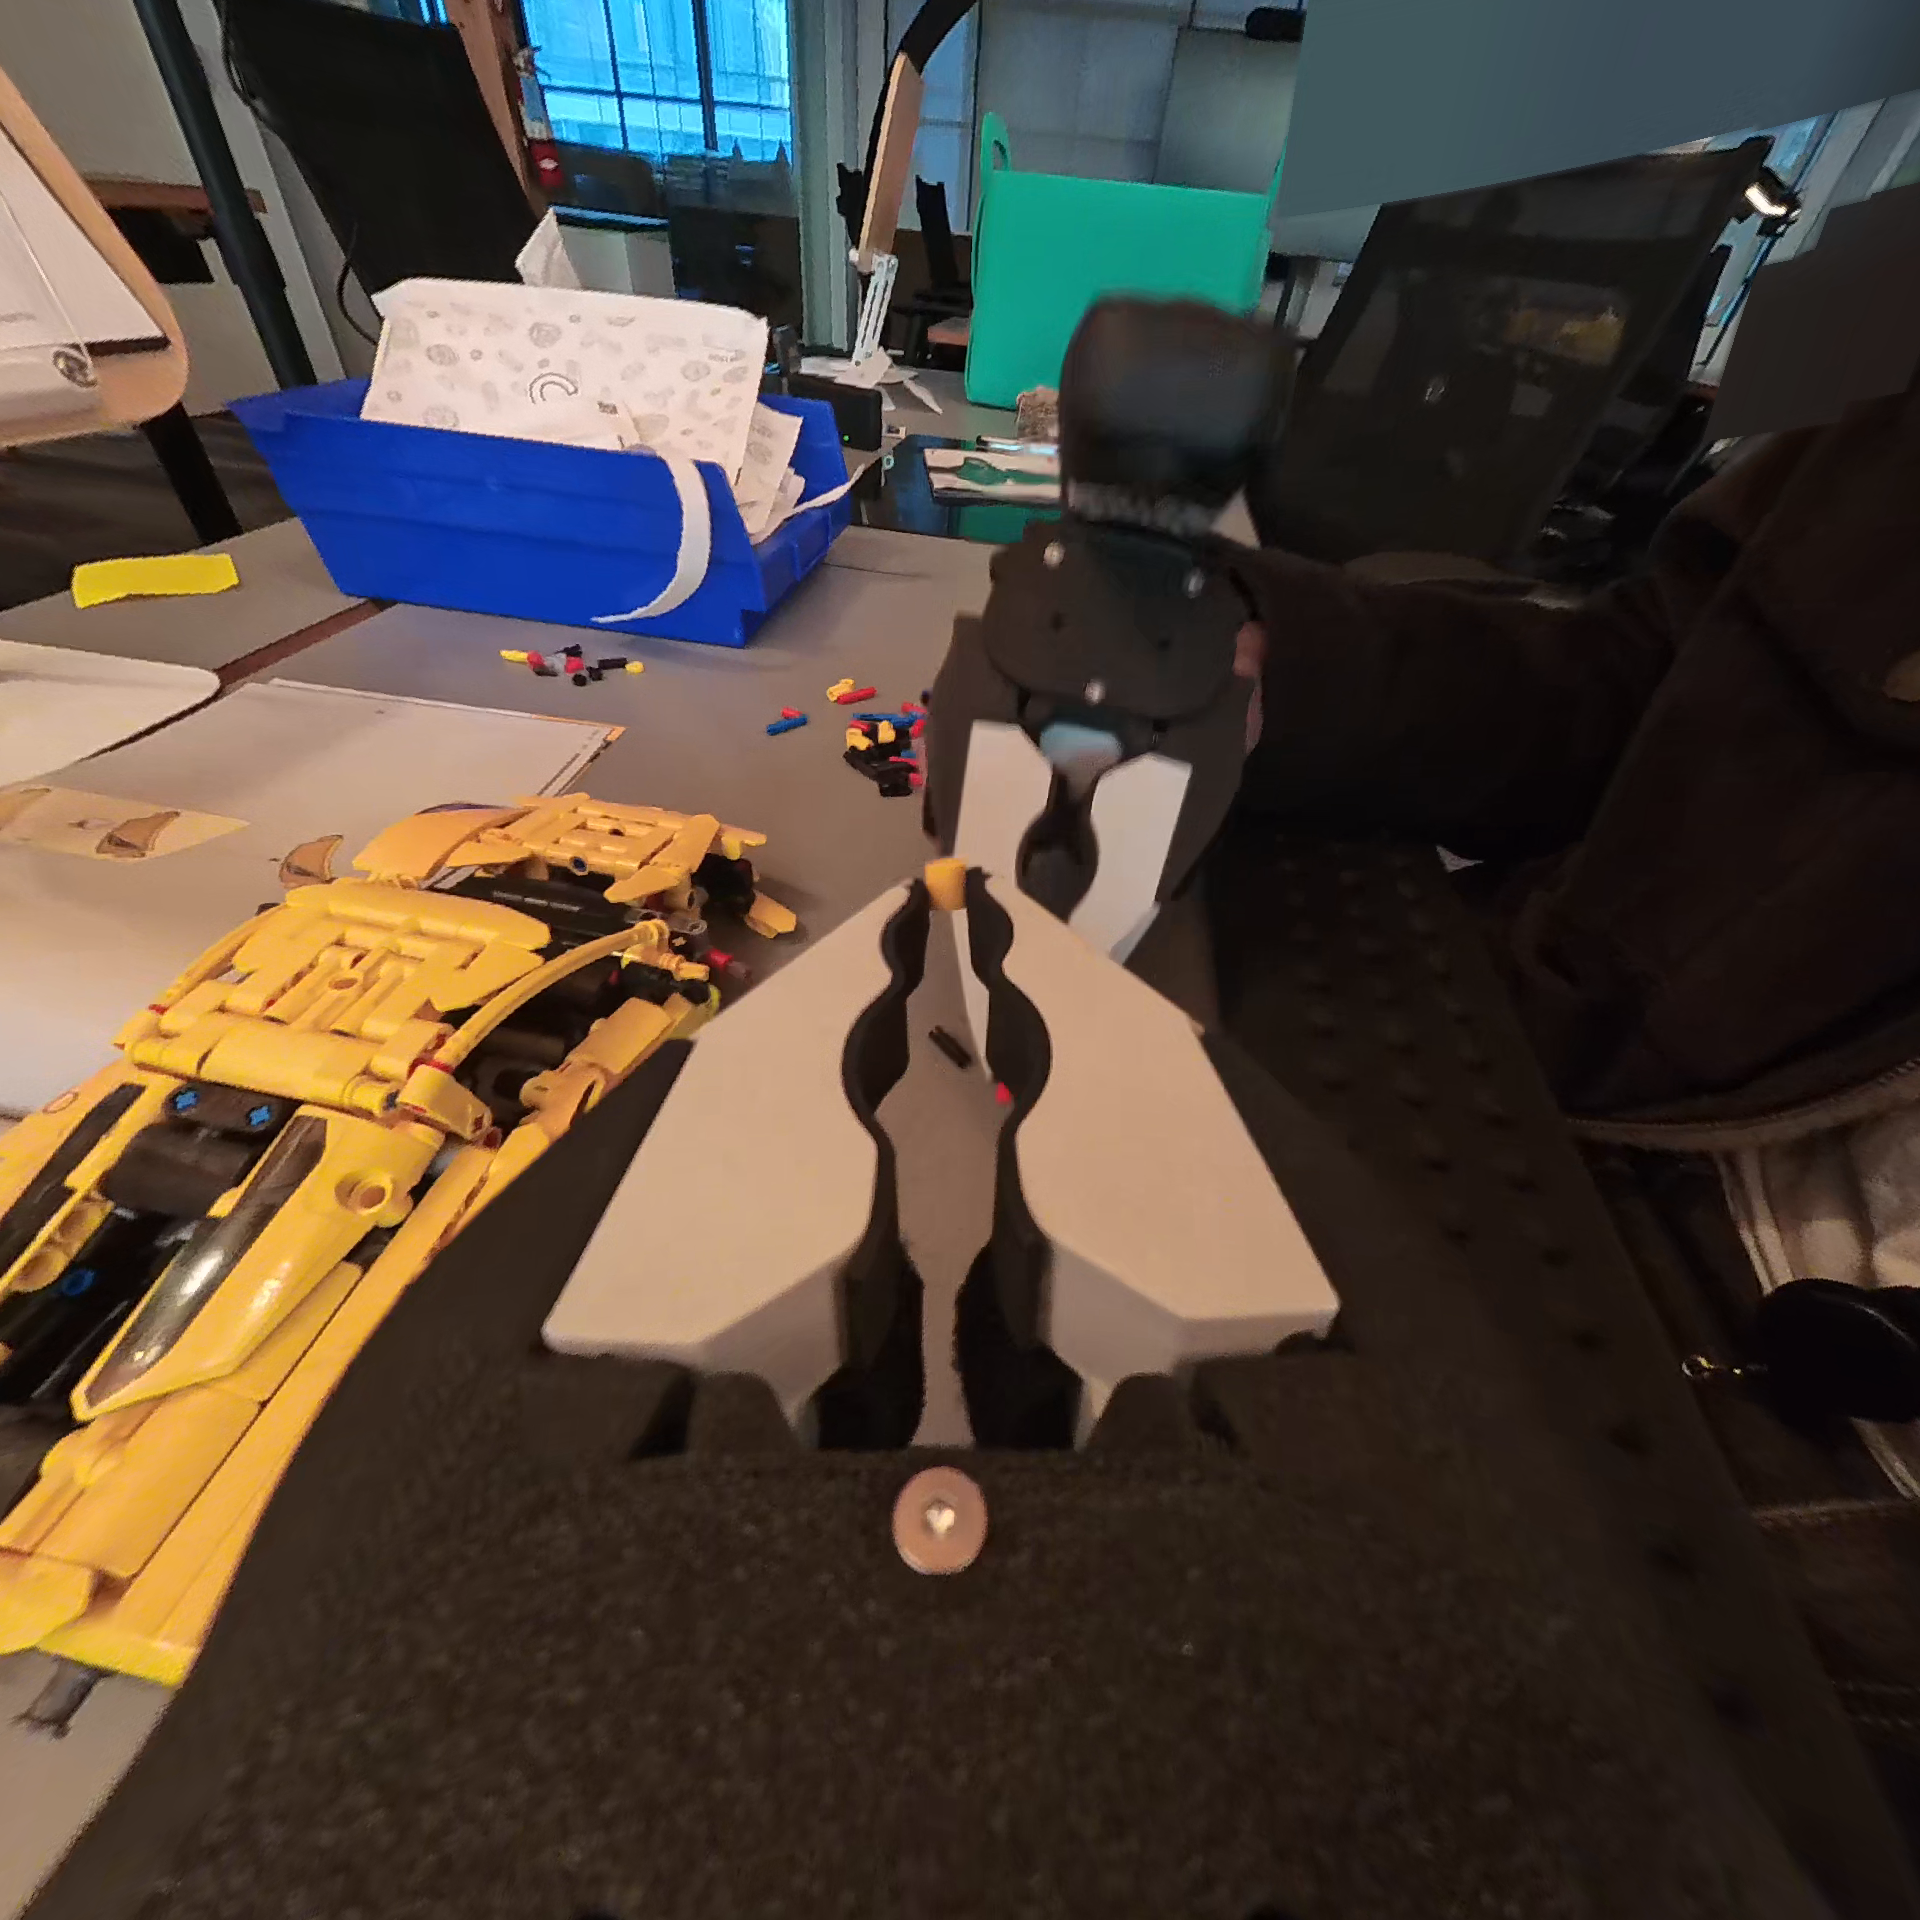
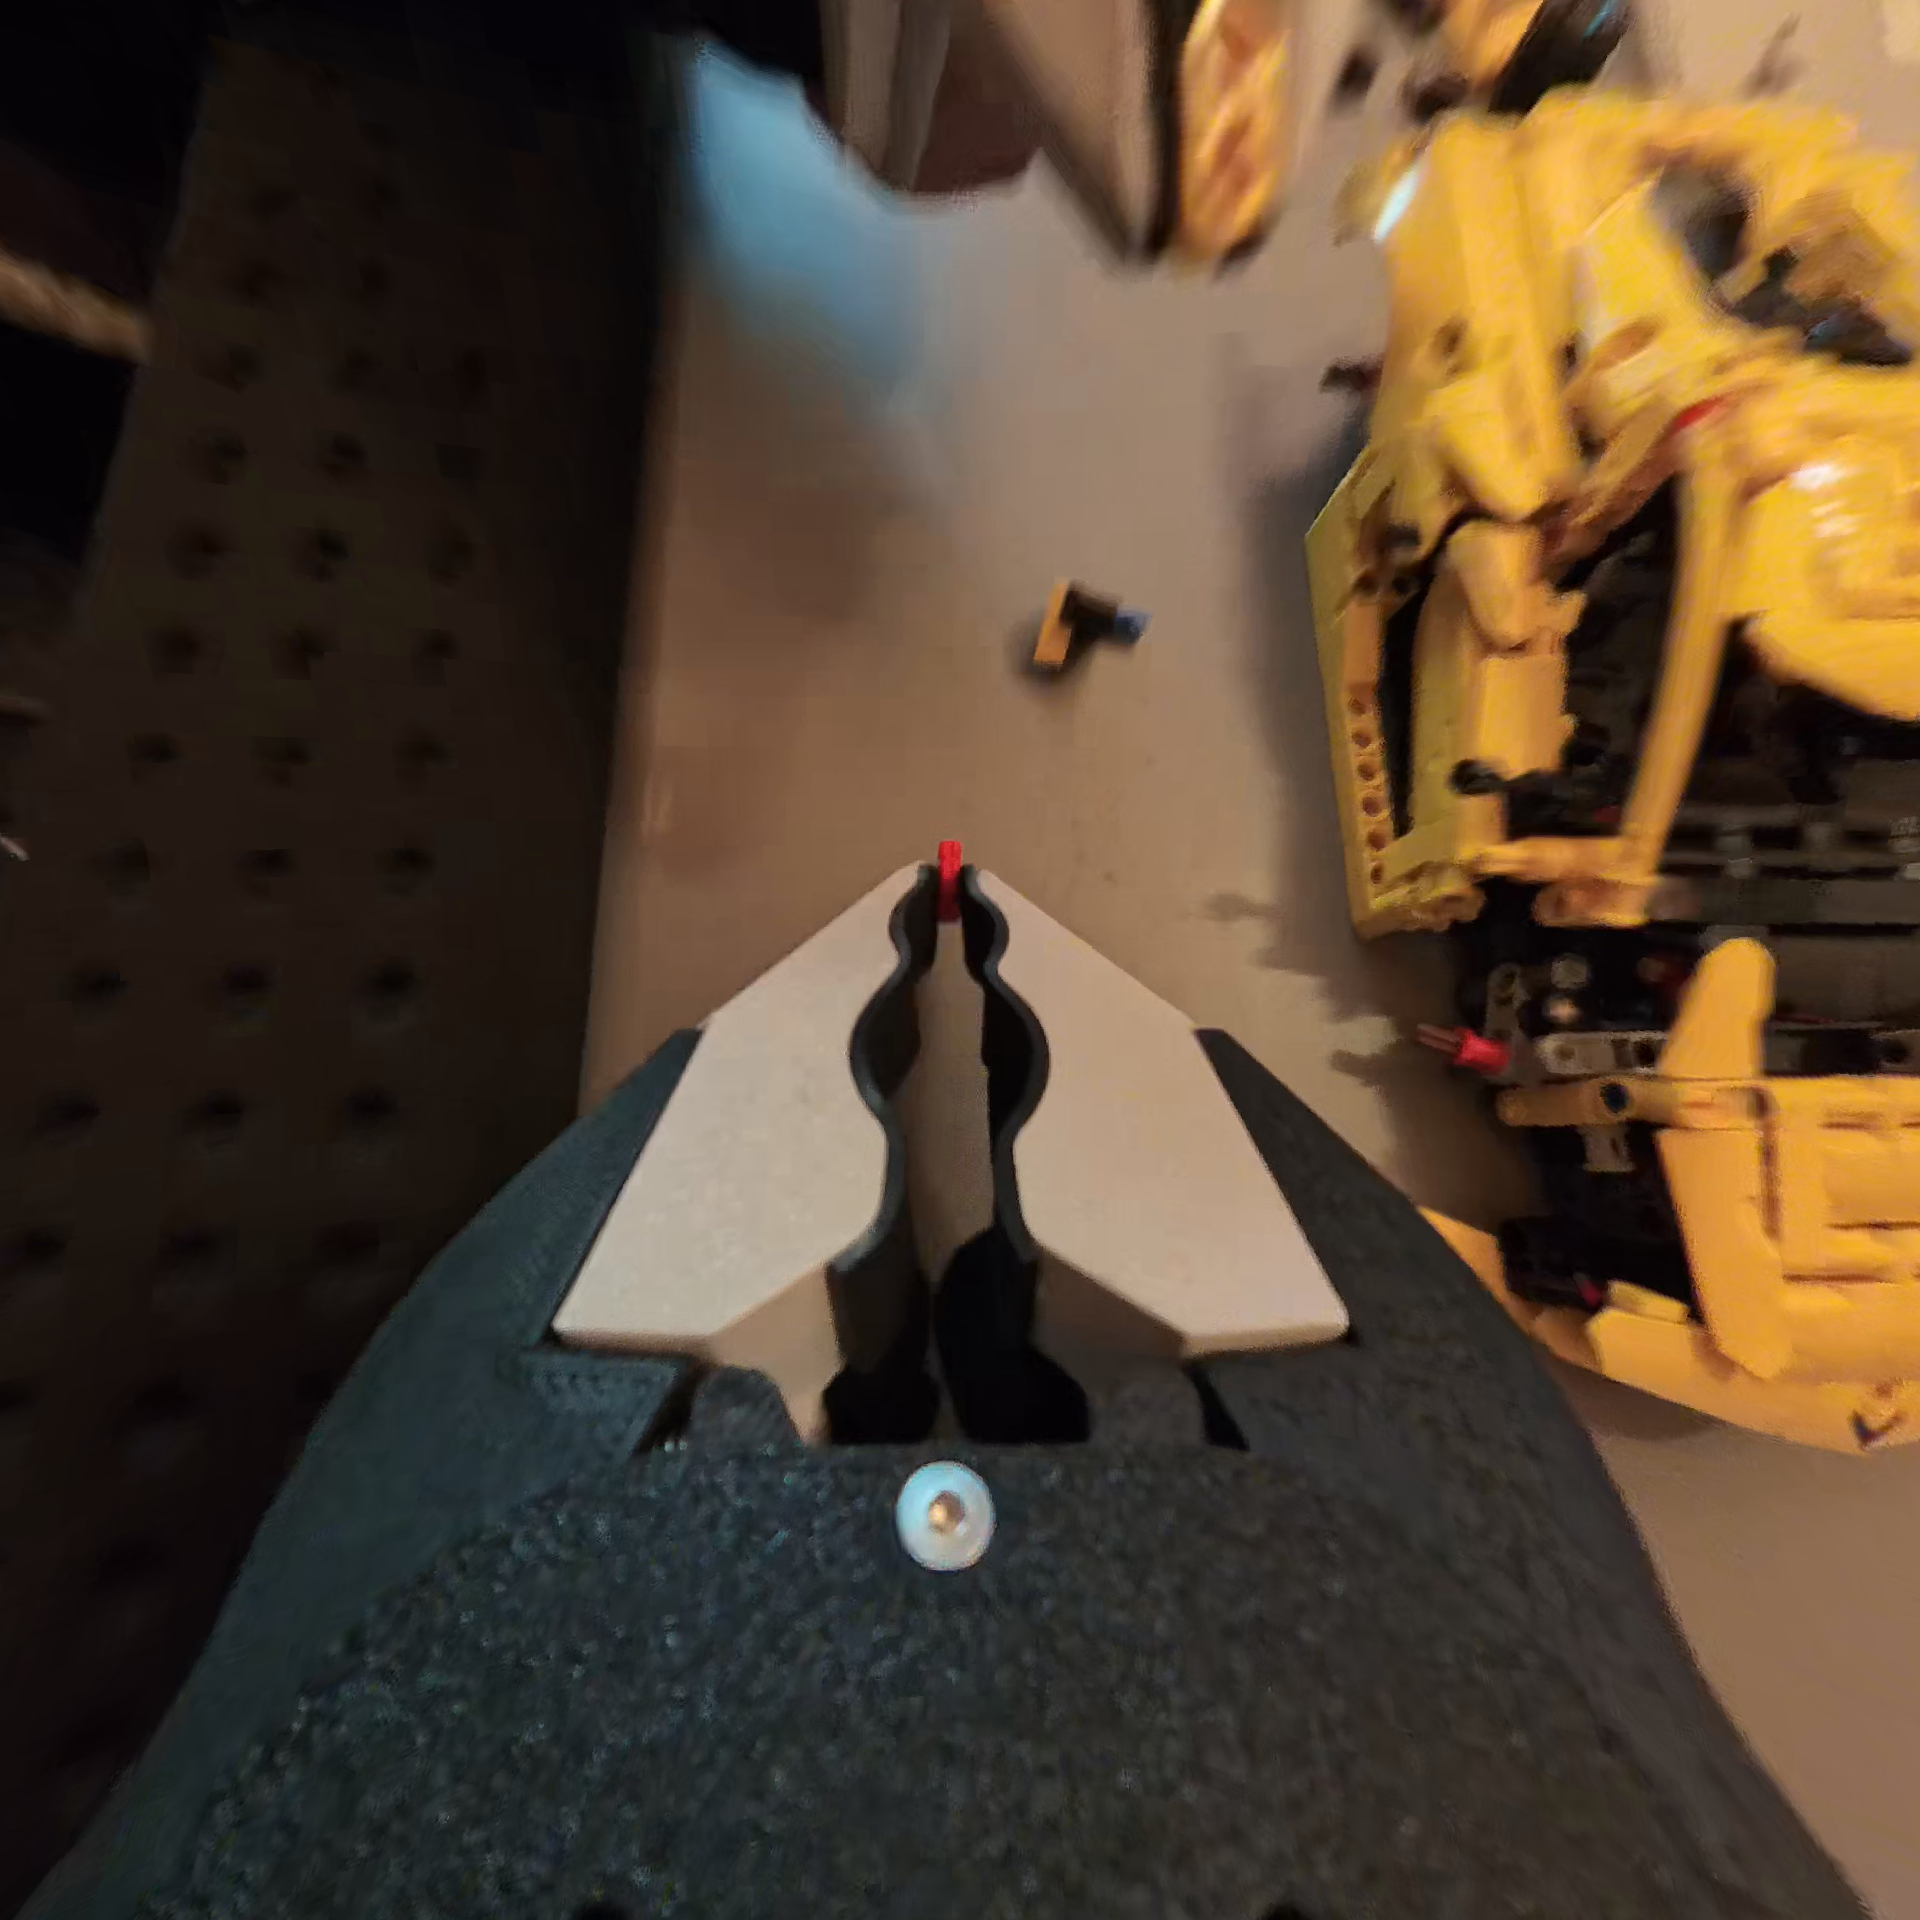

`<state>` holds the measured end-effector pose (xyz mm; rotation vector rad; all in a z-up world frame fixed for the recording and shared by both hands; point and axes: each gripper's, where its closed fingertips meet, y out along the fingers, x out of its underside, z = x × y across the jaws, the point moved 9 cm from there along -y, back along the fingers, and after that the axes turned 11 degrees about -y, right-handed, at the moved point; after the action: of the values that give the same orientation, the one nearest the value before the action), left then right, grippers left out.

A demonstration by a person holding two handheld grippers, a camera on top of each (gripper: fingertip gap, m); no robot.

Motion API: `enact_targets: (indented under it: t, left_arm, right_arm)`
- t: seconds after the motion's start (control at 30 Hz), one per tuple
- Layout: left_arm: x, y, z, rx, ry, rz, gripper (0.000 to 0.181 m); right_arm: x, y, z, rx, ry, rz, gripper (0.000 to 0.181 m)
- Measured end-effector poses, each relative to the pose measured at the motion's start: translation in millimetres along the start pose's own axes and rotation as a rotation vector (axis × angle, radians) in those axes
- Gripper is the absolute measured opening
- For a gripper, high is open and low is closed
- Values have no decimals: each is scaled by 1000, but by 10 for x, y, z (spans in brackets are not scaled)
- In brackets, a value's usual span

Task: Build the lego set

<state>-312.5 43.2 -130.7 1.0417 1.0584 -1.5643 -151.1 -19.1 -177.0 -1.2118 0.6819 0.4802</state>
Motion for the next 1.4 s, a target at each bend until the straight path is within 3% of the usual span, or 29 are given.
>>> enact_targets:
  t: [0.23, 0.3, 0.4, 1.4]
  left_arm:
    - [30, 32, -14, -6, -20, -33, 7]
    - [22, 36, 0, 1, -15, -25, 7]
    - [-3, 22, 7, 10, -21, 1, 7]
    - [16, 56, -12, 38, -83, -9, 7]
  right_arm:
    - [-339, -465, 89, 196, -11, 486, 2]
    - [-394, -479, 97, 210, 7, 542, 2]
    - [-357, -374, 136, 232, 23, 430, 2]
    - [-364, -266, 142, 205, 67, 403, 2]
